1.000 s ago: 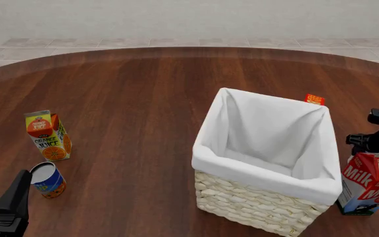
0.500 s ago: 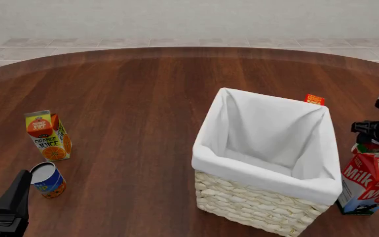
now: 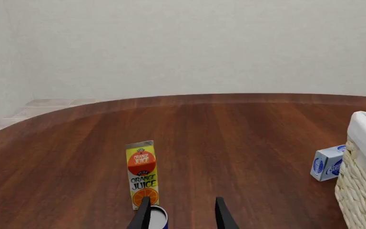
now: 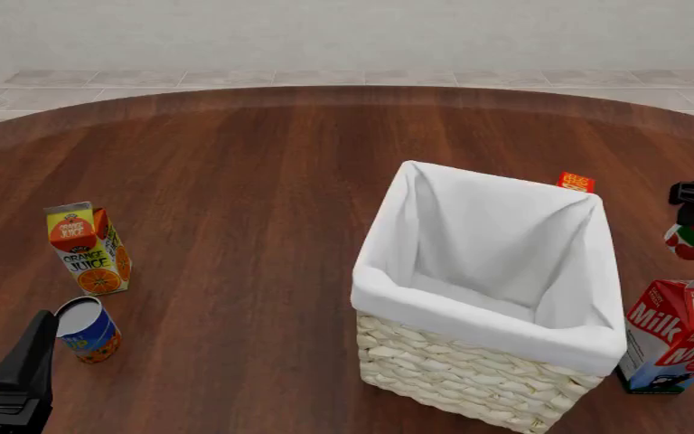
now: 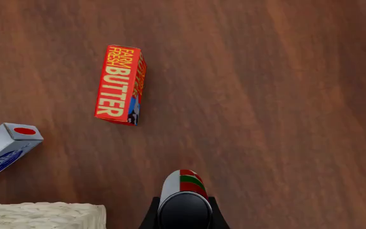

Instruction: Pick up the tomato sauce, and put it in the basket.

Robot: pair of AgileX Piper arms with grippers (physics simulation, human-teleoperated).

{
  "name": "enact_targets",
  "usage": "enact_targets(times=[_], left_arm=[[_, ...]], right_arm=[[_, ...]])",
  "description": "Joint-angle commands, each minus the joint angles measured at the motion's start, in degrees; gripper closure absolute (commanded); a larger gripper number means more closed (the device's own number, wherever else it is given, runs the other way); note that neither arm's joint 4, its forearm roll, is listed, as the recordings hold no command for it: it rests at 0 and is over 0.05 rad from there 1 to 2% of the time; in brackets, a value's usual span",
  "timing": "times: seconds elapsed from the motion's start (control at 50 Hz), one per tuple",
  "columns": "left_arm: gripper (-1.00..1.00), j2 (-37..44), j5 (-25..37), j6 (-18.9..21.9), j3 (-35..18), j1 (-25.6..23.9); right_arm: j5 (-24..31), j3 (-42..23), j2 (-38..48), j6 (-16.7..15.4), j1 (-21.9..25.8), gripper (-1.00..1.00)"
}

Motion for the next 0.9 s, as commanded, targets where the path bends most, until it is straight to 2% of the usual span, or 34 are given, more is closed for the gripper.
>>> enact_targets(times=[0.02, 0.3, 0.9], left_arm=[[-1.0, 0.0, 0.0, 0.0, 0.0, -0.01], [-1.0, 0.0, -0.01, -0.01, 0.0, 0.01], [-1.0, 0.0, -0.01, 0.0, 0.0, -0.01]], right_arm=[[4.63, -3.0, -5.37, 0.88, 0.85, 1.0], [13.0, -8.02, -12.24, 1.03, 2.19, 1.0], [28.39, -14.25, -23.99, 0.22, 7.06, 1.0]])
